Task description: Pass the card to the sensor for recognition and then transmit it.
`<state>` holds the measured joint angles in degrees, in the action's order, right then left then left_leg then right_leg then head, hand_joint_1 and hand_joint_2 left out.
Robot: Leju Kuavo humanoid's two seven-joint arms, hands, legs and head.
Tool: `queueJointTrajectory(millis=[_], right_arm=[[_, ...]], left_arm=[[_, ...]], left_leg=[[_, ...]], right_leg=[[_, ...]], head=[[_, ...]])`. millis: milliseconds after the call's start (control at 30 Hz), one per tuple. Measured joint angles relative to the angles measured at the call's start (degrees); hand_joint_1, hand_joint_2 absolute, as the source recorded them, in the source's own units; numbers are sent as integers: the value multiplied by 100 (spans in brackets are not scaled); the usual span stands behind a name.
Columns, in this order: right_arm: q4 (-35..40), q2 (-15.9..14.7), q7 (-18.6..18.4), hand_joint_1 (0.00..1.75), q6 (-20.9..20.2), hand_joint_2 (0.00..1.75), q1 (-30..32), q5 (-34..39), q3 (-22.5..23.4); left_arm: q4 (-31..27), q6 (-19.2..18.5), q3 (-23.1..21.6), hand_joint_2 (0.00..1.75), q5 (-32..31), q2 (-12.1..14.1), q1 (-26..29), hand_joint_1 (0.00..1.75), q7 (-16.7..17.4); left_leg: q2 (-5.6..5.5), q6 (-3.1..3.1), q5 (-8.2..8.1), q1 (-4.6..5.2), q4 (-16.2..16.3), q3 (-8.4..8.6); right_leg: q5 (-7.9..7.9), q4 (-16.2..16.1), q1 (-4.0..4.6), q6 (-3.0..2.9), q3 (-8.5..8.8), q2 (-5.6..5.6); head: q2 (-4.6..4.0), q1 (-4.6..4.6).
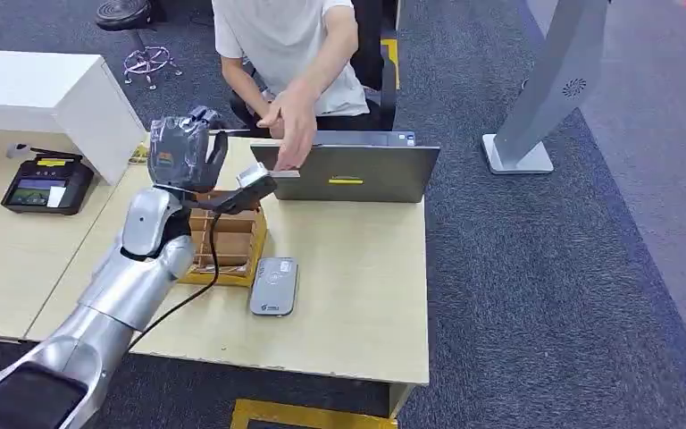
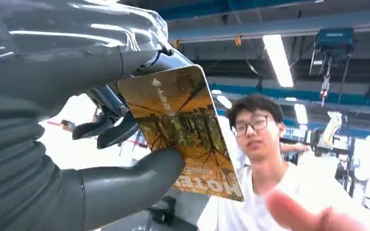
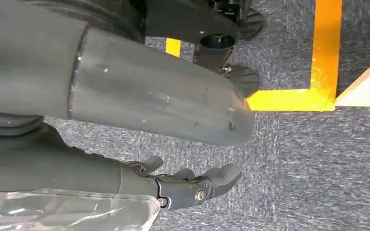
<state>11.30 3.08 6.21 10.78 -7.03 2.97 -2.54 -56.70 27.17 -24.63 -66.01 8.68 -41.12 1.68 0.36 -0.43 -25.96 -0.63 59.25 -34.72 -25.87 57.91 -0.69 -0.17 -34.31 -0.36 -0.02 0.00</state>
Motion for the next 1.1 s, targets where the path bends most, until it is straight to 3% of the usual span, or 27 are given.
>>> queueJointTrajectory(millis=[167,367,433,467,500,733,1100], right_arm=[[0,17,-81,0,-17,0,-65,-92,-33],[0,17,-83,0,-20,0,-67,-96,-35],[0,44,-157,0,-42,0,-107,-155,-42],[-2,72,-181,0,-52,0,-151,-238,-81],[-2,81,-181,0,-59,0,-156,-240,-81],[-2,90,-166,0,-59,0,-155,-236,-81],[-2,90,-153,0,-63,0,-149,-234,-81]], left_arm=[[225,-15,44,175,-127,81,-457,175,90],[238,-18,46,175,-124,81,-475,175,90],[569,-33,92,175,-17,120,-911,175,70],[1080,-289,146,175,55,144,-1410,175,120],[1207,-313,149,175,83,146,-1505,0,120],[1491,-726,159,175,245,135,-1687,0,107],[1488,-853,159,175,391,111,-1681,0,103]], left_leg=[[0,0,1,0,1,-7],[0,0,1,1,2,-7],[-3,0,1,0,2,-8],[3,0,1,0,1,-8],[7,0,1,0,2,-8],[3,-1,0,0,1,-10],[3,-1,1,0,1,-10]], right_leg=[[3,-1,0,4,-4,0],[3,-1,0,4,-4,0],[3,-1,0,4,-4,-2],[7,0,0,-2,-10,2],[8,0,0,-2,-12,7],[6,-1,0,-2,-15,7],[8,-1,0,-2,-14,7]], head=[[0,-2],[0,-2],[0,0],[-2,-2],[0,0],[0,-2],[-2,-2]])
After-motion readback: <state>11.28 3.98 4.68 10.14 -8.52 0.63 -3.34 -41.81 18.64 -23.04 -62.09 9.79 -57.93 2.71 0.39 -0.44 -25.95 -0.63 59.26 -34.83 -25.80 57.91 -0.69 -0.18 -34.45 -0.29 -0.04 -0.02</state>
